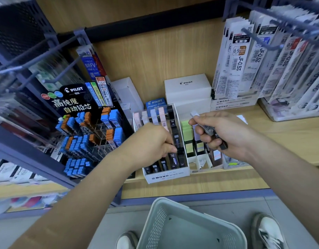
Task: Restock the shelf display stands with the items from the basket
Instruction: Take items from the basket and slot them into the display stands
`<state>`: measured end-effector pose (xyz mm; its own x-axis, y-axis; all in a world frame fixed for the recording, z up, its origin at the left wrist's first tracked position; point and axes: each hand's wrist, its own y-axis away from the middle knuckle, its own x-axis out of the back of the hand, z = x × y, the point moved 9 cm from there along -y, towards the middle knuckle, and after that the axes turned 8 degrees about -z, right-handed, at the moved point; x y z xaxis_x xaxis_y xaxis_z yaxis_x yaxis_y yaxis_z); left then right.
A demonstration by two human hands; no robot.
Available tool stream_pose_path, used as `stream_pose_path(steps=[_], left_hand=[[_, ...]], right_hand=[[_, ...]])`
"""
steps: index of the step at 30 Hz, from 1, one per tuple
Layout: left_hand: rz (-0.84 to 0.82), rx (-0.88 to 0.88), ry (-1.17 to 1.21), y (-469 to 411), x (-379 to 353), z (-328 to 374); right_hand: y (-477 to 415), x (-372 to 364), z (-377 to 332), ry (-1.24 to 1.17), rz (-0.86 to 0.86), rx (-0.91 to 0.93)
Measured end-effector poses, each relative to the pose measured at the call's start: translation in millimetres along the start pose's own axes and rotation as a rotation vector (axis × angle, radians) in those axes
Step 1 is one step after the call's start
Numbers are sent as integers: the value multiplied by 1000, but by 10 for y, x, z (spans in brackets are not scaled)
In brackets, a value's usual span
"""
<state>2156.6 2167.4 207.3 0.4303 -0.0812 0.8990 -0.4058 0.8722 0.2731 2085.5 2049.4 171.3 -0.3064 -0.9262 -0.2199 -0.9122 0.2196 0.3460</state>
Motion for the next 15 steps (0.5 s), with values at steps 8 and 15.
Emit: stream_pose_path(steps=[8, 15], left_hand=[[90, -18, -38, 100, -156, -56], [158, 44, 36, 182, -107, -165]], right_hand=[[11, -50, 67, 44, -27, -15], [42, -73, 93, 58, -39, -21]])
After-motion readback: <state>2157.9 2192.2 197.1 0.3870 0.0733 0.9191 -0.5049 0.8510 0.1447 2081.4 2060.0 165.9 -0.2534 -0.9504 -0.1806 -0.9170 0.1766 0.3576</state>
